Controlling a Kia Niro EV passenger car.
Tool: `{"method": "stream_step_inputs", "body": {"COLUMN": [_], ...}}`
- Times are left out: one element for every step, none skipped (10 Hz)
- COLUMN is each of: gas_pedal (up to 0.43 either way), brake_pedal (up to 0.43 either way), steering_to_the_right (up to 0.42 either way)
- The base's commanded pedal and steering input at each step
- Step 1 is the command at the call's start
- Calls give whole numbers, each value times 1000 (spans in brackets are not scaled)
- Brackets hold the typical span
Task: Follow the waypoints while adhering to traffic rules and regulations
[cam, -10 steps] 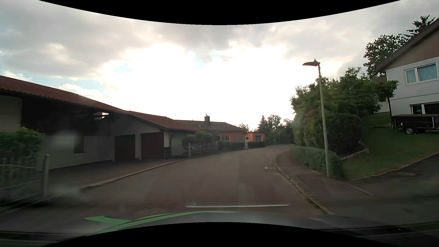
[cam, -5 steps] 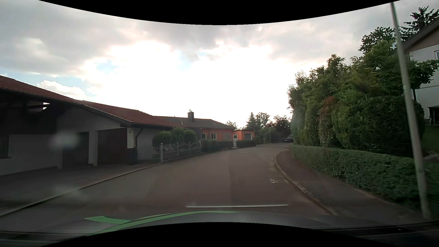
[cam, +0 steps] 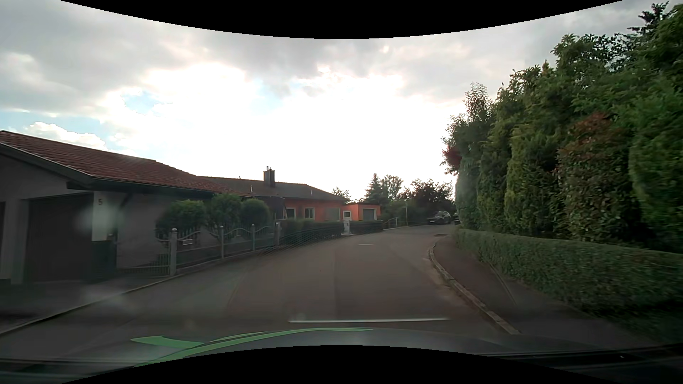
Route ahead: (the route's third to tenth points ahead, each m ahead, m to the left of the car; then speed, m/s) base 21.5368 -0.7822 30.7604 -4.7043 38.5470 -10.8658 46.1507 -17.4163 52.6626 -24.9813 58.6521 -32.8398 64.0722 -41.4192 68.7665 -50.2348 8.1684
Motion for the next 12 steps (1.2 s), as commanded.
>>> {"method": "stream_step_inputs", "body": {"gas_pedal": [20,20,20,28,39,39,47,47,59,67,67,67], "brake_pedal": [0,0,0,0,0,0,0,0,0,0,0,0], "steering_to_the_right": [61,61,63,65,67,69,70,71,74,75,75,76]}}
